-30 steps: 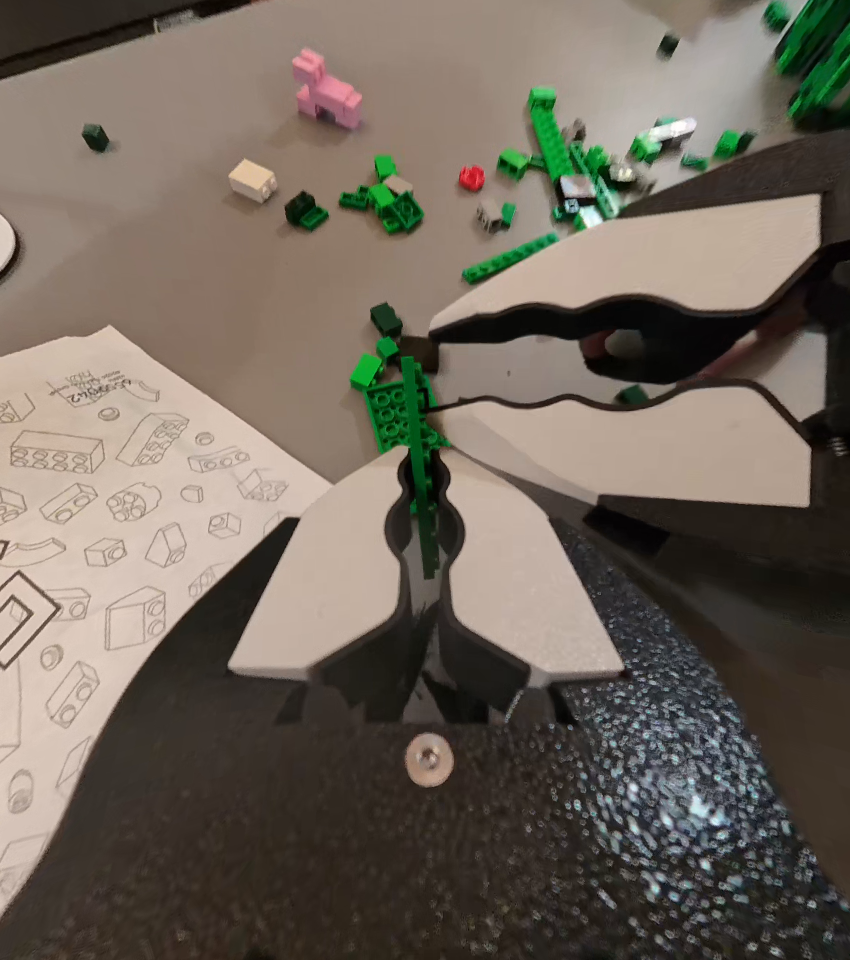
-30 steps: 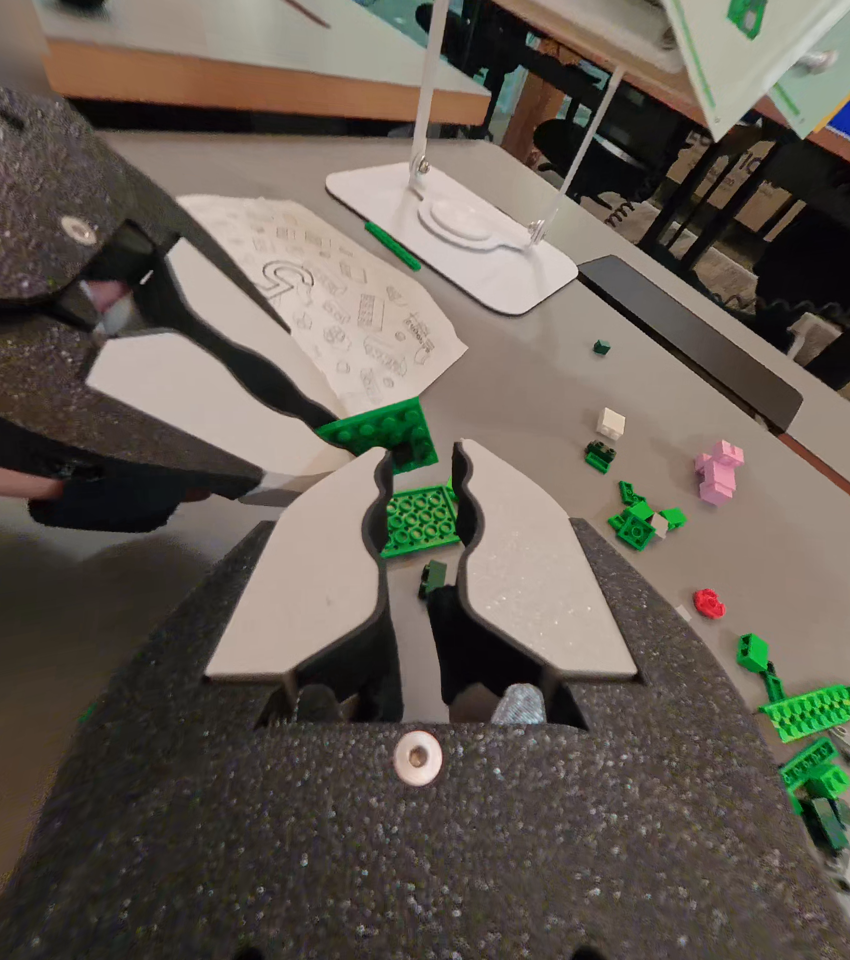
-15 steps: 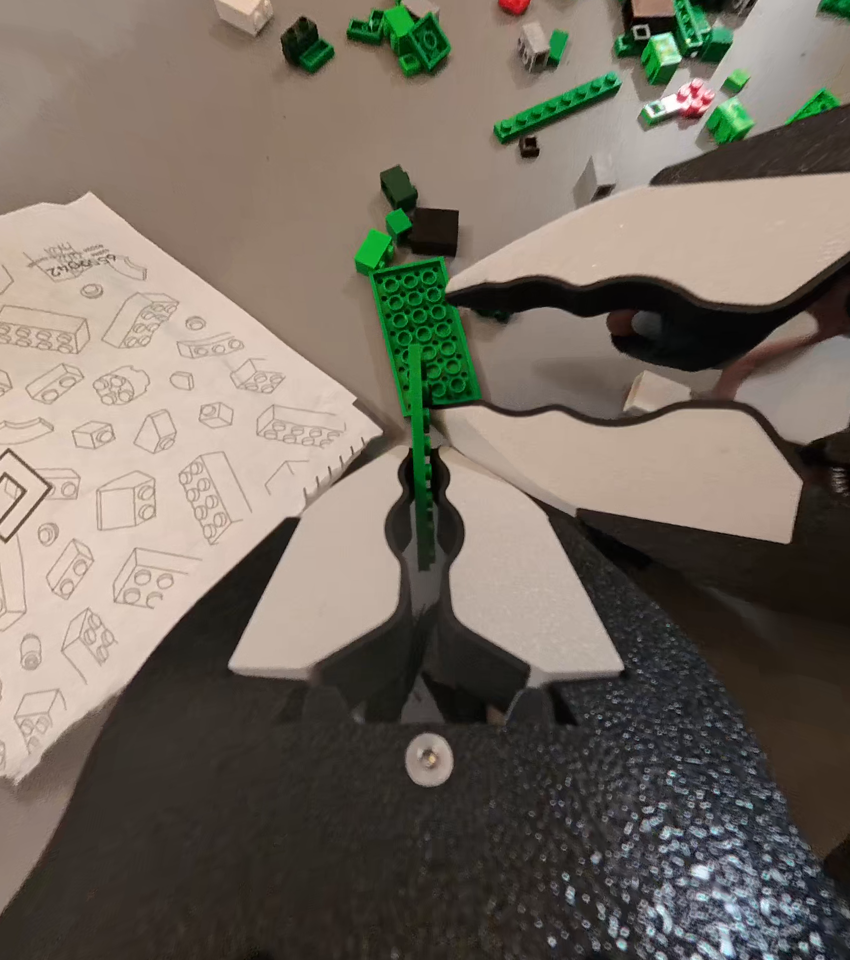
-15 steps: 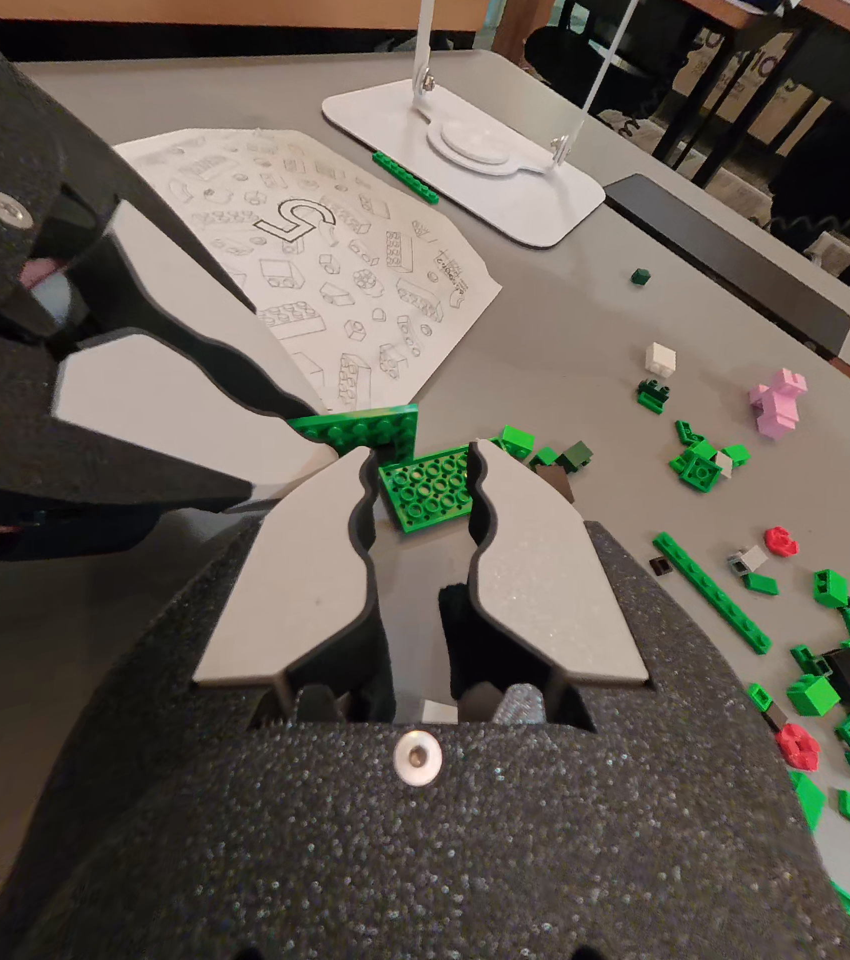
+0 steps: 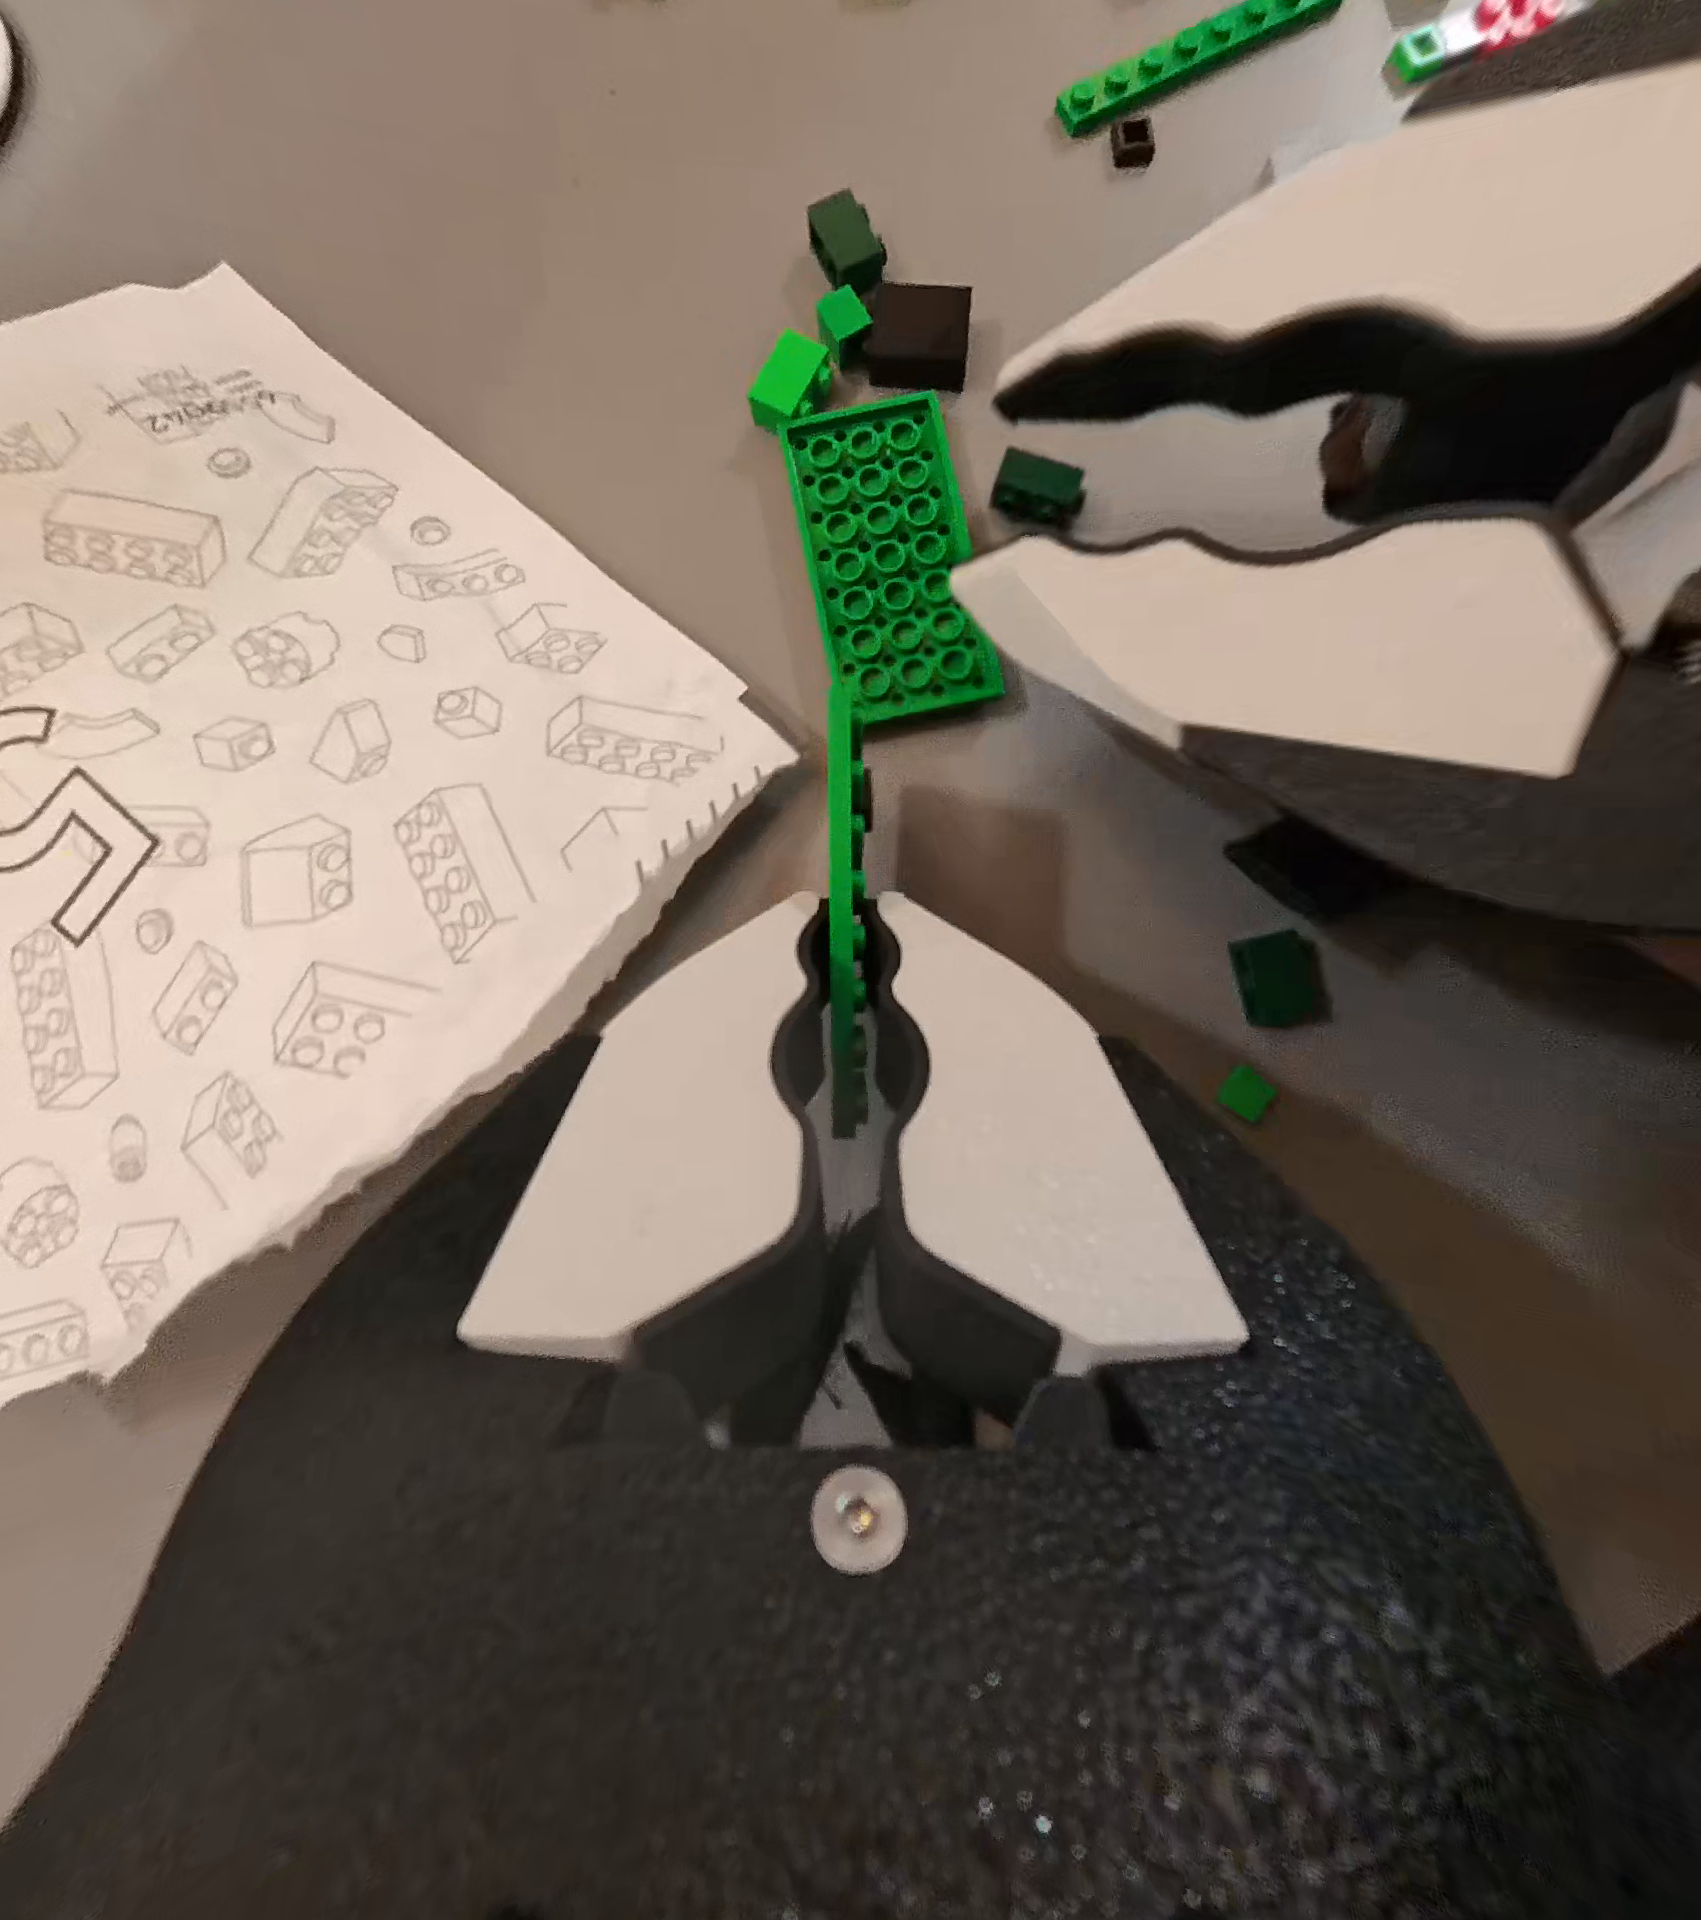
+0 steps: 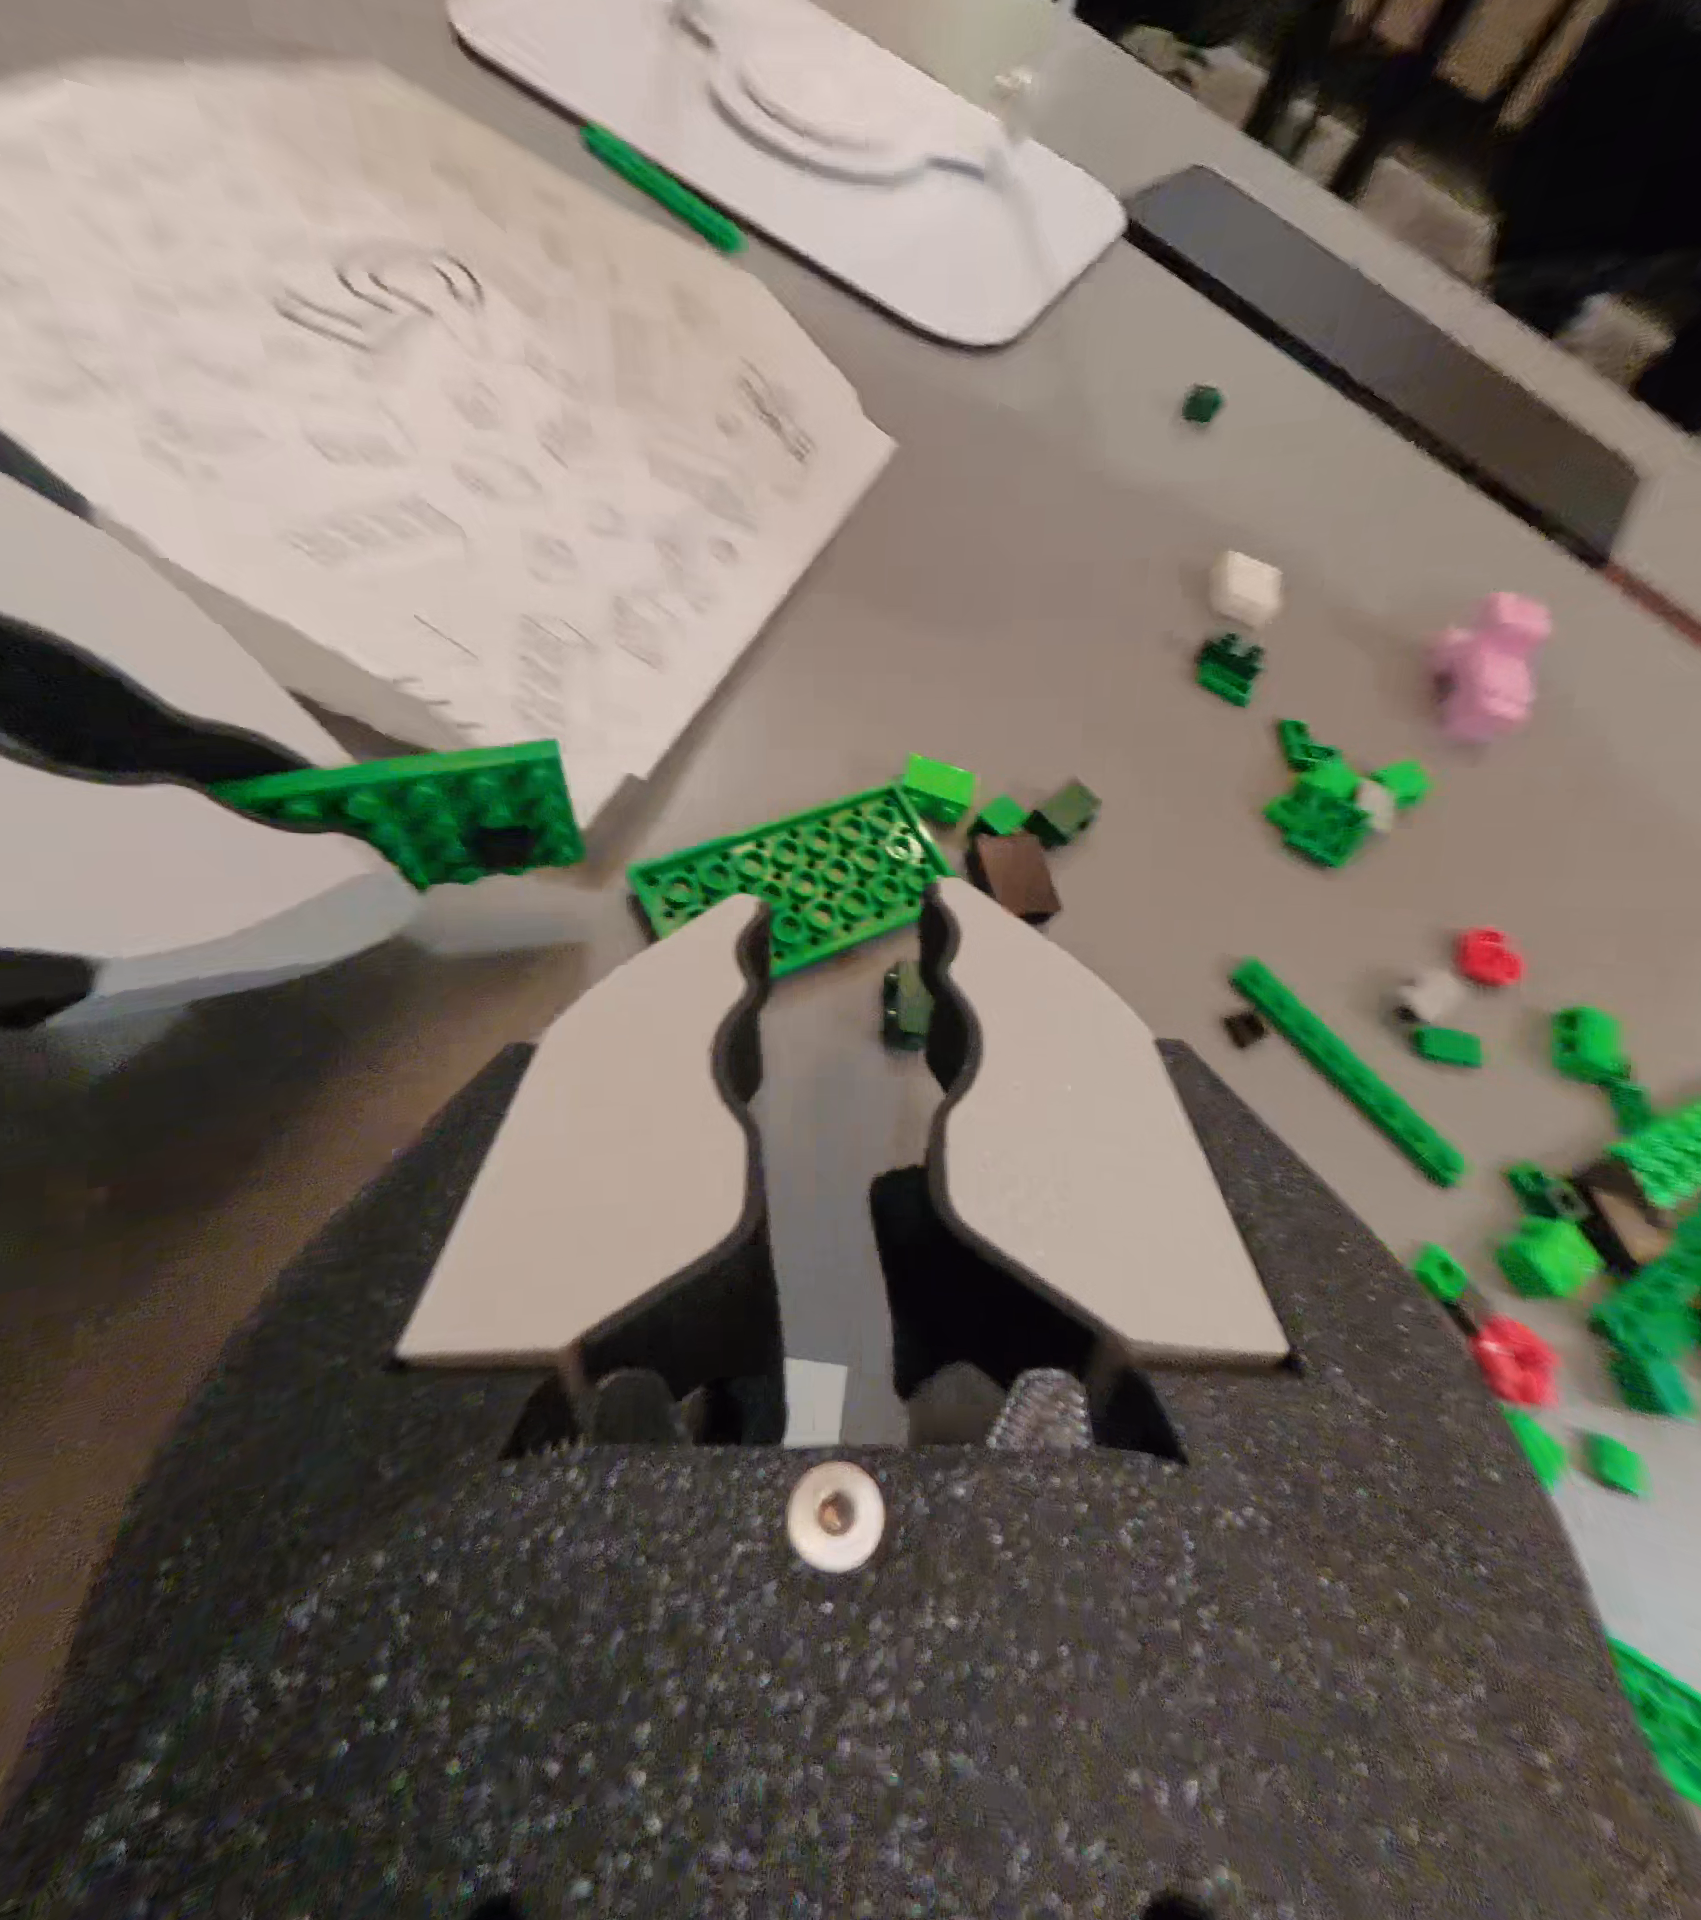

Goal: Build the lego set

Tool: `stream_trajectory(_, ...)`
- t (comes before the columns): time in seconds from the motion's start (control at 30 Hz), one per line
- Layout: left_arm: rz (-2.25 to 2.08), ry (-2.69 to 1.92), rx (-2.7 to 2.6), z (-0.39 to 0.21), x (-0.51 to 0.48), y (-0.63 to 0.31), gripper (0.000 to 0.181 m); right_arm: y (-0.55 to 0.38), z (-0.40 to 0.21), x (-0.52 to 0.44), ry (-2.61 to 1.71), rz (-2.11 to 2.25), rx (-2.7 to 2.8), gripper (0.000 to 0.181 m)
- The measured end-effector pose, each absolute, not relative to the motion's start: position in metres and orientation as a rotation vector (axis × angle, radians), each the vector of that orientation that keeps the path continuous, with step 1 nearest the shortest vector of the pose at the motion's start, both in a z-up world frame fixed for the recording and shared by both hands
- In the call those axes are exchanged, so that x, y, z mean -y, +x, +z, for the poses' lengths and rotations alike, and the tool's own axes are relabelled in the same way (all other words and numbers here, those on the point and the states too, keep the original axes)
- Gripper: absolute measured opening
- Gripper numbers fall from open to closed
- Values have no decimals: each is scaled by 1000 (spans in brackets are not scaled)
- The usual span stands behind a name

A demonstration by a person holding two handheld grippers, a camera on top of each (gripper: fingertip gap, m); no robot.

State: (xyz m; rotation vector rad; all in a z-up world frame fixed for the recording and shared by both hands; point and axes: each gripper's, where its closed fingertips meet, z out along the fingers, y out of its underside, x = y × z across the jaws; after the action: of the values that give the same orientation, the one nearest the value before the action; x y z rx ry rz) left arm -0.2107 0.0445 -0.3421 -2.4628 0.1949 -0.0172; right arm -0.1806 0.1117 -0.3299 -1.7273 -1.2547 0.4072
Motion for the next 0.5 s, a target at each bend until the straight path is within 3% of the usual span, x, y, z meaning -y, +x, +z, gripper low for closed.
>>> stream_trajectory(0.07,-27,-2468,-186,-345,-44,-213,4,-184,-330,-105,-1733,484,1280,37)
stream_trajectory(0.33,-127,-2440,-182,-350,-47,-203,4,-195,-328,-77,-1744,796,1383,32)
stream_trajectory(0.5,-170,-2419,-157,-350,-47,-203,4,-197,-337,-71,-1754,753,1461,33)
